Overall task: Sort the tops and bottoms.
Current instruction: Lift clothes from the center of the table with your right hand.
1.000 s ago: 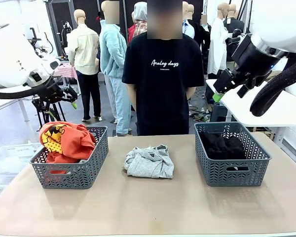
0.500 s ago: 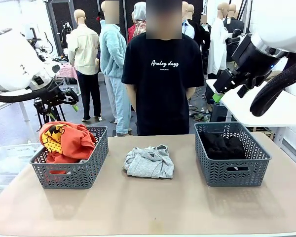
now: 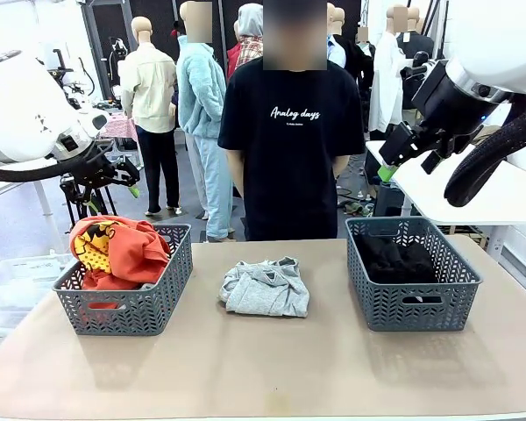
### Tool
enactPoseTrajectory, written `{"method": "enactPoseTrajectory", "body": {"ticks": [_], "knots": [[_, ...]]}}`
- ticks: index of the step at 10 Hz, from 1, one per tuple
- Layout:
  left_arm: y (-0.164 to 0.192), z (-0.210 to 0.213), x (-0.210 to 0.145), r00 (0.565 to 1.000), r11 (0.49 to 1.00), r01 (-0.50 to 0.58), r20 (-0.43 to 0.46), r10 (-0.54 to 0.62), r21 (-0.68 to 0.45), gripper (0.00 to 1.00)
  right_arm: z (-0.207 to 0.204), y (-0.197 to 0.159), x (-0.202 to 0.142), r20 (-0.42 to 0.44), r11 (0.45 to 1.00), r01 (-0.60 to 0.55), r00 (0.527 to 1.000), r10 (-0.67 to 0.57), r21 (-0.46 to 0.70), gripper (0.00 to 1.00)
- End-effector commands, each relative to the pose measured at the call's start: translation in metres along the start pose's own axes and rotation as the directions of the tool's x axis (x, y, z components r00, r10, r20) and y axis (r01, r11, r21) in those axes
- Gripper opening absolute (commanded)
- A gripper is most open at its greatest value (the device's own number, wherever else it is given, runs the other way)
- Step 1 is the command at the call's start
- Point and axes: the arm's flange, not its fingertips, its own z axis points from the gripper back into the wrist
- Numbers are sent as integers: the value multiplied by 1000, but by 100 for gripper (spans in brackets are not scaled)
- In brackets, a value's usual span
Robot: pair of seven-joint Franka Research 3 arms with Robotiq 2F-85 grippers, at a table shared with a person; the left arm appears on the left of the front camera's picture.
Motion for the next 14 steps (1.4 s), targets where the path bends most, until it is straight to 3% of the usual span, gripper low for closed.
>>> {"method": "enactPoseTrajectory", "body": {"ticks": [1,4,6,9,10,11,12,14], "knots": [[-1,0,-1,1000,1000,-7,12,8,-17,100,1,0,1,-12,1000,2,1000,-2,-6,100],[0,0,0,1000,1000,0,0,0,0,100,1,0,1,-12,1000,2,1000,-2,-6,100],[-13,48,-39,963,967,250,92,-253,42,100,1,0,1,-12,1000,2,1000,-2,-6,100],[-21,95,-70,828,826,561,77,-556,-63,100,1,0,1,-12,1000,2,1000,-2,-6,100],[-18,110,-77,785,782,620,84,-614,-68,100,1,0,1,-12,1000,2,1000,-2,-6,100],[-19,130,-90,709,701,705,102,-698,-103,100,1,0,1,-12,1000,2,1000,-2,-6,100],[-20,140,-98,657,640,753,121,-745,-152,100,1,0,1,-12,1000,2,1000,-2,-6,100],[-23,140,-103,619,594,779,96,-779,-201,100,1,0,1,-12,1000,2,1000,-2,-6,100]]}}
